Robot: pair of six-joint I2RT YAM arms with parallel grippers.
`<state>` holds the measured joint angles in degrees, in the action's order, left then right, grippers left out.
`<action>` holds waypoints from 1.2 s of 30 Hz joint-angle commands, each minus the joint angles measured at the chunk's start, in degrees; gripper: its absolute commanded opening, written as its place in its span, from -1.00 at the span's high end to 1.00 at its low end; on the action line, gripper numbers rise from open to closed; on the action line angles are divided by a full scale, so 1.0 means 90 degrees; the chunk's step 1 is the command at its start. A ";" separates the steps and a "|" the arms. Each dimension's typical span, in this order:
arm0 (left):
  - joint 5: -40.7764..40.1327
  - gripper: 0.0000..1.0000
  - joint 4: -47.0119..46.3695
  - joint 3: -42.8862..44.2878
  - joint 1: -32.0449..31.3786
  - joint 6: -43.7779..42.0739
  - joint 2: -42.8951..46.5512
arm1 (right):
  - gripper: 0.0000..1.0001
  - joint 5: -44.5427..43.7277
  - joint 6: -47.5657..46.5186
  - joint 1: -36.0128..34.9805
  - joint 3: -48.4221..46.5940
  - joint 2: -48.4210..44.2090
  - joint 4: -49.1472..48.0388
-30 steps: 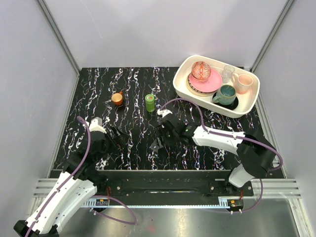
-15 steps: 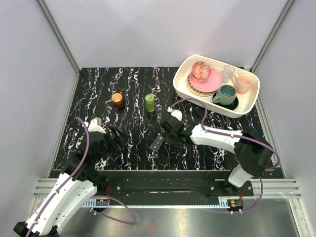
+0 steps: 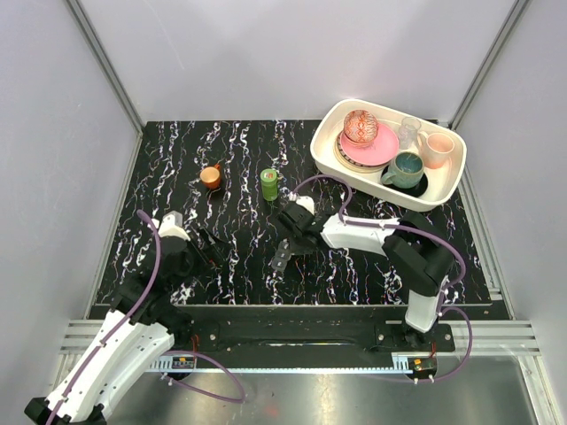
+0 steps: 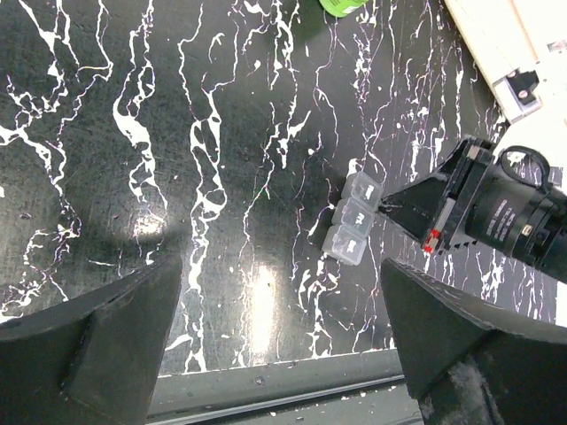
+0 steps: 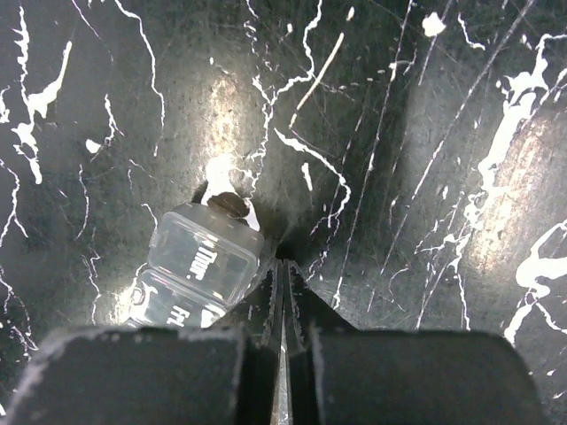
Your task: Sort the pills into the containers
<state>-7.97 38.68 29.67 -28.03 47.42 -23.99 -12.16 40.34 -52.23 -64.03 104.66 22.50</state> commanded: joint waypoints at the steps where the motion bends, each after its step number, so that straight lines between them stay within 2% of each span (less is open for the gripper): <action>1: 0.0026 -0.98 0.0009 0.0277 -0.0010 -0.0054 0.0107 | 1.00 0.0062 -0.0458 0.0187 -0.0336 0.0275 -0.0098; 13: -0.0003 -0.98 0.0058 0.0346 -0.0010 -0.0054 -0.0020 | 1.00 0.0453 -0.1806 0.0217 -0.0483 0.0422 -0.0517; 20: -0.0003 -0.98 0.0058 0.0365 -0.0010 -0.0015 -0.0040 | 1.00 0.1330 -0.2625 0.0217 -0.0376 0.0334 -0.0996; 27: -0.0023 -0.98 0.0165 0.0443 -0.0010 -0.0093 -0.0040 | 1.00 0.1011 -0.2910 0.0246 -0.0405 0.0072 -0.1074; 28: -0.0042 -0.98 0.0175 0.0443 -0.0010 -0.0093 -0.0011 | 0.95 0.0913 -0.2910 0.0246 -0.0357 -0.0036 -0.1065; 29: -0.0033 -0.98 0.0175 0.0424 -0.0010 -0.0064 -0.0001 | 0.53 0.0786 -0.2939 0.0246 -0.0318 -0.0144 -0.1074; 32: 0.0016 -0.98 -0.0029 0.0298 -0.0010 0.0004 0.0223 | -0.39 0.0862 -0.3085 0.0246 -0.0122 -0.0641 -0.1074; 35: 0.0036 -0.98 -0.0214 0.0219 -0.0010 0.0024 0.0565 | -0.60 0.1310 -0.3280 0.0237 0.0083 -0.1052 -0.1055; 36: -0.0003 -0.98 -0.0225 0.0209 -0.0010 0.0015 0.0711 | -0.62 0.1332 -0.3281 0.0237 0.0151 -0.1169 -0.1036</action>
<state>-7.99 40.58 31.14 -28.03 47.46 -21.30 -3.01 13.39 -50.46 -63.86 100.66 14.74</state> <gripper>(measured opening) 0.987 0.784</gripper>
